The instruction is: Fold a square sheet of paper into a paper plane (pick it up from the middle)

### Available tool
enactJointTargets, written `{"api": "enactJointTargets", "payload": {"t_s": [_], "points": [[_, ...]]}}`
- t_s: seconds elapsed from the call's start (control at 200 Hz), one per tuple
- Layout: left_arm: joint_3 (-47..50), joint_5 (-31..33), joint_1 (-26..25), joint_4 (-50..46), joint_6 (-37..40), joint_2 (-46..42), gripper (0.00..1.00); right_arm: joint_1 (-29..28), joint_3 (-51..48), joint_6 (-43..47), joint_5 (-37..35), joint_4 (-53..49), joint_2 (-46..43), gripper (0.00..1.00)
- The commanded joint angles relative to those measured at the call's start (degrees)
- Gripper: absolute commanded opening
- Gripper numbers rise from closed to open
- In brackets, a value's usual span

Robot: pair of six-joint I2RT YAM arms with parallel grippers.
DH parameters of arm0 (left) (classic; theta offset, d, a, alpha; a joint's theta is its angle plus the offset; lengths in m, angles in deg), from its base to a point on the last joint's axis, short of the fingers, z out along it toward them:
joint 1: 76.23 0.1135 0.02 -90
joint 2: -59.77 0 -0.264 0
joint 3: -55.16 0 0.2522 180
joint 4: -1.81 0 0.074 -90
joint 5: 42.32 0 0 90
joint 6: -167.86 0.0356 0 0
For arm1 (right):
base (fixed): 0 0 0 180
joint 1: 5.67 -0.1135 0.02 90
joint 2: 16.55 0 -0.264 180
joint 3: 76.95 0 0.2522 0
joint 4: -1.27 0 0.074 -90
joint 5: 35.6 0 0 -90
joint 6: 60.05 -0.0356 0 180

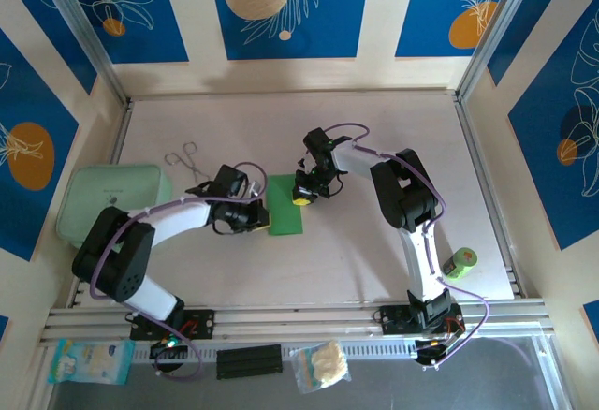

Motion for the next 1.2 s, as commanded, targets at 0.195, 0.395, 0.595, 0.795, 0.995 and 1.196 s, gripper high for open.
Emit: {"api": "enactJointTargets", "payload": {"t_s": [0.195, 0.395, 0.595, 0.795, 0.995, 1.196], "points": [[-5.2, -0.8, -1.1, 6.0, -4.9, 11.1, 0.08, 1.8, -5.9, -0.2, -18.6, -8.3, 9.6, 0.01], [-3.5, 3.1, -3.2, -5.5, 4.3, 11.1, 0.08, 1.8, -6.0, -0.4, -18.7, -8.0, 9.7, 0.01], [4.4, 4.5, -3.2, -8.3, 8.3, 6.9, 0.07, 1.8, -6.1, -0.5, -18.7, -7.8, 9.6, 0.01], [5.4, 3.3, -3.0, -8.7, 8.7, 1.2, 0.08, 1.8, -6.0, -0.3, -18.4, -7.9, 9.4, 0.01], [-0.3, 3.0, -1.1, -6.0, 4.7, -1.9, 0.15, 0.8, -5.5, 0.1, -18.5, -8.7, 8.2, 0.01], [-5.3, 3.4, 1.5, -2.4, 0.8, 0.7, 0.21, 0.0, -2.3, 1.1, -19.3, -10.7, 5.2, 0.02]]}}
